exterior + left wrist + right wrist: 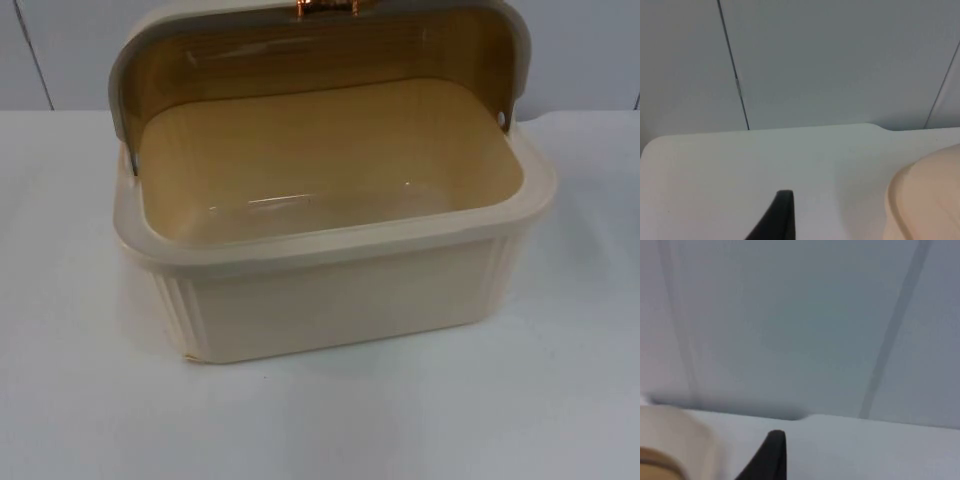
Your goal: Open the box lid with the left hand, place the block into the box with the right hand, then close the box lid with the left hand.
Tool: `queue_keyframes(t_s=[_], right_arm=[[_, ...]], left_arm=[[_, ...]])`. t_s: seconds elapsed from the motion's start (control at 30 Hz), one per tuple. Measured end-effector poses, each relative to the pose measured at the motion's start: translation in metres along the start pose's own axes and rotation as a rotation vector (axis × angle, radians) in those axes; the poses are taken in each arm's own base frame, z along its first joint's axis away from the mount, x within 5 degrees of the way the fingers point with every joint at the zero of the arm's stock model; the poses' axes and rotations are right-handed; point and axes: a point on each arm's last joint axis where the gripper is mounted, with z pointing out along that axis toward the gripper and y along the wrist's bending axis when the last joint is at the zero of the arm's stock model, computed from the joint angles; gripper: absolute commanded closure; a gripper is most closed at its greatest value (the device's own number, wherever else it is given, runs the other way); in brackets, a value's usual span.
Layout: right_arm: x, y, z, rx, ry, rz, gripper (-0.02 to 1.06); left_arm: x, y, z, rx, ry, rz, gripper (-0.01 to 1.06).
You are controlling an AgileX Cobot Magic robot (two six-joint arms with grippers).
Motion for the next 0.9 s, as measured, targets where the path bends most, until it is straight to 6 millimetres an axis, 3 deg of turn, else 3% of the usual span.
queue_keyframes(t_s=[0.2,0.4,0.6,0.73,0.9], right_arm=[[0.005,-0.030,-0.021,0.174,0.033,0.003,-0.01],[0.006,-0.031,-0.023,0.183,0.044,0.008,-0.01],[0.006,-0.031,-0.024,0.185,0.044,0.009,-0.01],[0.006,-0.031,-0.024,0.185,0.044,0.009,-0.01],[0.006,-0.031,-0.024,0.185,0.044,0.009,-0.01]], left_arm=[[0.000,0.000,0.000,0.000,-0.001,0.000,0.00],[-0.001,0.001,0.001,-0.004,-0.007,0.001,0.00],[-0.001,0.003,0.017,-0.002,0.030,0.013,0.00],[-0.013,-0.001,0.026,0.026,0.041,0.078,0.00],[-0.043,-0.020,0.049,0.102,0.020,0.202,0.00]])
